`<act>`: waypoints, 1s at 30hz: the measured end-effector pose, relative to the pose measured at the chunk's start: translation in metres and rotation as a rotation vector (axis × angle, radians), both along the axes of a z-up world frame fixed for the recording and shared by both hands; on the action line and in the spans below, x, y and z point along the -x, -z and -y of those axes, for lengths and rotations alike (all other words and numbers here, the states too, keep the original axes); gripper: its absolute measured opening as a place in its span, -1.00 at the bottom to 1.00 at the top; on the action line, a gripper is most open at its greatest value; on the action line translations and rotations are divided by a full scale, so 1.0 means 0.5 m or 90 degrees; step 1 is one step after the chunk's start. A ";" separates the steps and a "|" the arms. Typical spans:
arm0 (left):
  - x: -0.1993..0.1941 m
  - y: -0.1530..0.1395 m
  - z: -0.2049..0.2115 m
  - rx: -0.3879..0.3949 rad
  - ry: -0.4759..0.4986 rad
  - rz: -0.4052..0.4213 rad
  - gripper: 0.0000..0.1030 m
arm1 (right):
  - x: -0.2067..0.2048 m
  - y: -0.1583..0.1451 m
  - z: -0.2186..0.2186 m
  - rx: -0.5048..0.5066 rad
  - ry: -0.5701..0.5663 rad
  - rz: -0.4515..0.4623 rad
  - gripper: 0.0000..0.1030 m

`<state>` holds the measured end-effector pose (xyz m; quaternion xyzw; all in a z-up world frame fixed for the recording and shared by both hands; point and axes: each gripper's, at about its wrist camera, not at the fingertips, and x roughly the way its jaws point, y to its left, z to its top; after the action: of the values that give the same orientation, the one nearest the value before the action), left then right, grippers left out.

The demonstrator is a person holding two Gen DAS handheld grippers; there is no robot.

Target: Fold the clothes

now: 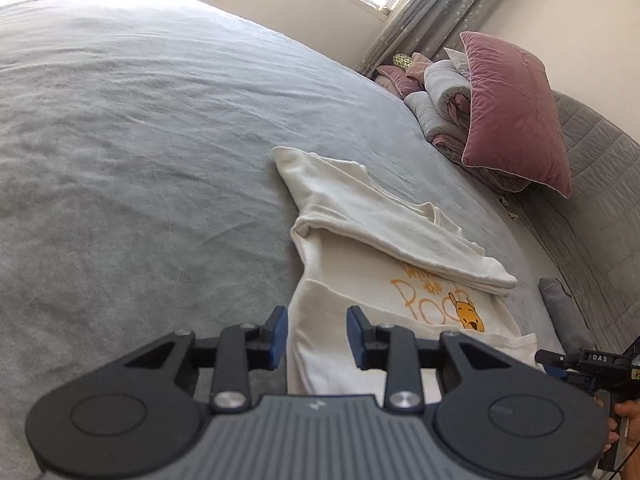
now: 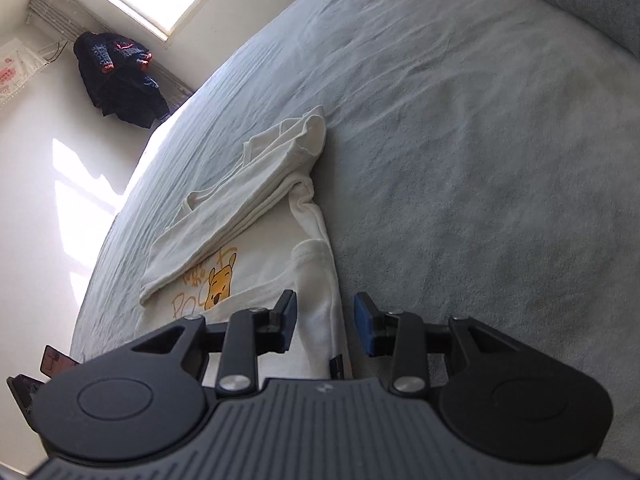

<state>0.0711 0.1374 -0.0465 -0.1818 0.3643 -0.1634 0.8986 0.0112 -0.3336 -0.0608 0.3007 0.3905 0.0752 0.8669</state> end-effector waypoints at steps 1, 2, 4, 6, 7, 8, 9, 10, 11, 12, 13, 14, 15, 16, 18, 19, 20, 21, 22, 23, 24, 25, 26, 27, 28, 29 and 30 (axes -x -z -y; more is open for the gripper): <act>0.002 -0.003 0.013 -0.026 0.000 0.015 -0.50 | 0.002 -0.005 -0.014 0.034 -0.005 0.013 -0.28; 0.005 -0.005 0.025 -0.050 0.001 0.029 -0.57 | 0.002 -0.009 -0.028 0.069 -0.009 0.025 -0.32; 0.016 -0.007 0.046 -0.092 0.008 0.057 -0.87 | 0.003 -0.013 -0.055 0.134 -0.017 0.049 -0.46; 0.033 -0.010 0.067 -0.135 0.009 0.091 -1.00 | 0.006 -0.017 -0.066 0.190 -0.015 0.072 -0.71; 0.043 -0.012 0.074 -0.152 0.004 0.107 -1.00 | 0.007 -0.019 -0.071 0.219 -0.012 0.084 -0.79; 0.053 -0.015 0.078 -0.162 -0.001 0.122 -1.00 | 0.011 -0.021 -0.074 0.237 -0.009 0.097 -0.83; 0.062 -0.018 0.079 -0.165 -0.007 0.136 -1.00 | 0.017 -0.024 -0.076 0.246 -0.005 0.110 -0.87; 0.070 -0.020 0.079 -0.167 -0.012 0.150 -1.00 | 0.022 -0.026 -0.078 0.255 0.000 0.124 -0.87; 0.076 -0.024 0.076 -0.167 -0.017 0.161 -1.00 | 0.029 -0.029 -0.079 0.262 0.003 0.135 -0.88; 0.083 -0.029 0.073 -0.163 -0.023 0.172 -1.00 | 0.029 -0.033 -0.082 0.268 0.007 0.147 -0.88; 0.084 -0.034 0.067 -0.157 -0.030 0.181 -1.00 | 0.024 -0.040 -0.086 0.274 0.011 0.161 -0.88; 0.084 -0.040 0.061 -0.151 -0.037 0.189 -1.00 | 0.022 -0.047 -0.089 0.279 0.014 0.174 -0.88; 0.081 -0.049 0.060 -0.144 -0.043 0.194 -1.00 | 0.021 -0.052 -0.090 0.282 0.014 0.182 -0.88; 0.074 -0.052 0.057 -0.140 -0.042 0.187 -1.00 | 0.016 -0.056 -0.091 0.285 0.012 0.187 -0.88; 0.054 -0.053 0.048 -0.123 -0.031 0.159 -1.00 | 0.008 -0.064 -0.093 0.289 0.009 0.197 -0.88; 0.049 -0.053 0.045 -0.119 -0.028 0.150 -0.97 | 0.004 -0.065 -0.094 0.289 0.006 0.196 -0.88; 0.046 -0.050 0.046 -0.128 -0.026 0.145 -0.96 | 0.001 -0.064 -0.094 0.290 0.002 0.192 -0.88; 0.044 -0.046 0.046 -0.136 -0.022 0.141 -0.86 | -0.001 -0.062 -0.094 0.293 -0.002 0.188 -0.88; 0.042 -0.041 0.047 -0.142 -0.013 0.138 -0.69 | -0.003 -0.059 -0.094 0.297 -0.008 0.183 -0.88; 0.040 -0.036 0.049 -0.147 -0.004 0.132 -0.59 | -0.003 -0.054 -0.093 0.298 -0.012 0.179 -0.88; 0.038 -0.030 0.053 -0.155 0.003 0.127 -0.44 | -0.005 -0.049 -0.092 0.297 -0.013 0.174 -0.88; 0.036 -0.024 0.060 -0.168 0.011 0.122 -0.43 | -0.006 -0.044 -0.090 0.294 -0.013 0.168 -0.88; 0.035 -0.018 0.068 -0.181 0.018 0.120 -0.43 | -0.007 -0.040 -0.088 0.289 -0.011 0.163 -0.88; 0.034 -0.012 0.075 -0.195 0.024 0.118 -0.43 | -0.007 -0.035 -0.087 0.286 -0.010 0.158 -0.88; 0.033 -0.006 0.082 -0.209 0.027 0.113 -0.45 | -0.007 -0.032 -0.086 0.283 -0.009 0.154 -0.88; 0.032 -0.001 0.088 -0.221 0.027 0.108 -0.52 | -0.007 -0.028 -0.085 0.281 -0.007 0.151 -0.88; 0.035 0.001 0.089 -0.226 0.022 0.112 -0.79 | -0.006 -0.025 -0.085 0.280 -0.006 0.148 -0.88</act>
<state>0.0538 0.0928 -0.0473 0.0008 0.3108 -0.1272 0.9419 0.0144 -0.2912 -0.0482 0.0920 0.2966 0.0267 0.9502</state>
